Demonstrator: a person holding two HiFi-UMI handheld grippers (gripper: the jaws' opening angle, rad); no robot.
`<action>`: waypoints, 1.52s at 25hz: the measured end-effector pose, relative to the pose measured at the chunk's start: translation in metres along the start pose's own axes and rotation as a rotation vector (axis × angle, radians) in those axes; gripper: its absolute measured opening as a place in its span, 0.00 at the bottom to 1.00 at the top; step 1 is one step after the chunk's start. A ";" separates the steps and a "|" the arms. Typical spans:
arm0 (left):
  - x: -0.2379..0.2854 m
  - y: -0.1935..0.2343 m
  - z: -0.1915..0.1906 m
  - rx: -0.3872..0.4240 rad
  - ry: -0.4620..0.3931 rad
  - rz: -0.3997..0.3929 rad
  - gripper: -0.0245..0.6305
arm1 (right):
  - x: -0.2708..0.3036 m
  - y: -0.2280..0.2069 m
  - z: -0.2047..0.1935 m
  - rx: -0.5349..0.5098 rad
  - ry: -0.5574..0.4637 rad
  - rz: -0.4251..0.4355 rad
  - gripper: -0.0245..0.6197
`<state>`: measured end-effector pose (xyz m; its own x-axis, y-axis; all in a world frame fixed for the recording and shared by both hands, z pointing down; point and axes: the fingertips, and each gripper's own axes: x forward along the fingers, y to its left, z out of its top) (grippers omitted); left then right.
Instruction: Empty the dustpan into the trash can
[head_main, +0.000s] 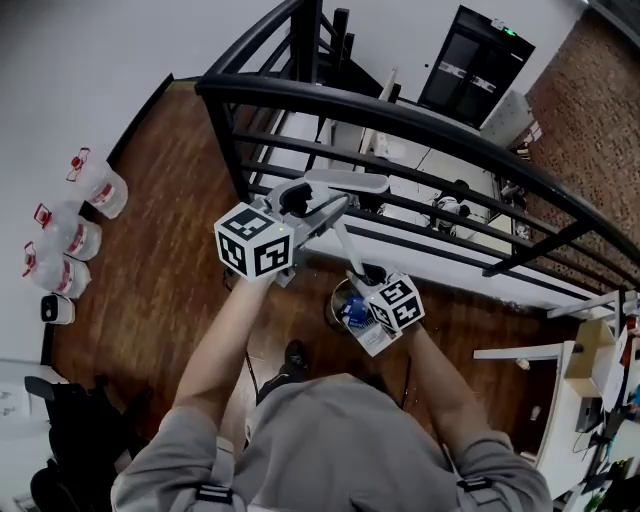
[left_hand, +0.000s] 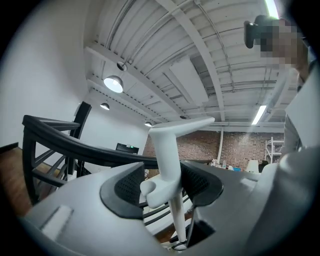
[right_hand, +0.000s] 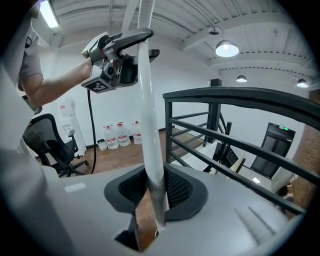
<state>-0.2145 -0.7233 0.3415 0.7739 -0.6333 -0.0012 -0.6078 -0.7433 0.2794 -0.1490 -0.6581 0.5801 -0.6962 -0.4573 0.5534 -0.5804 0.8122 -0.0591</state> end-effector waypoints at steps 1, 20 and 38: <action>-0.003 0.010 -0.001 -0.013 -0.002 0.003 0.38 | 0.006 0.001 0.001 0.003 0.006 0.007 0.16; -0.068 0.125 -0.028 -0.162 0.034 0.154 0.38 | 0.092 0.029 0.017 -0.017 0.085 0.193 0.16; 0.023 -0.026 0.003 0.097 0.037 -0.153 0.38 | 0.000 0.000 -0.001 0.067 -0.005 -0.004 0.15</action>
<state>-0.1816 -0.7190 0.3314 0.8636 -0.5041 -0.0010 -0.4953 -0.8488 0.1849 -0.1486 -0.6583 0.5807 -0.6957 -0.4625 0.5496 -0.6101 0.7843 -0.1122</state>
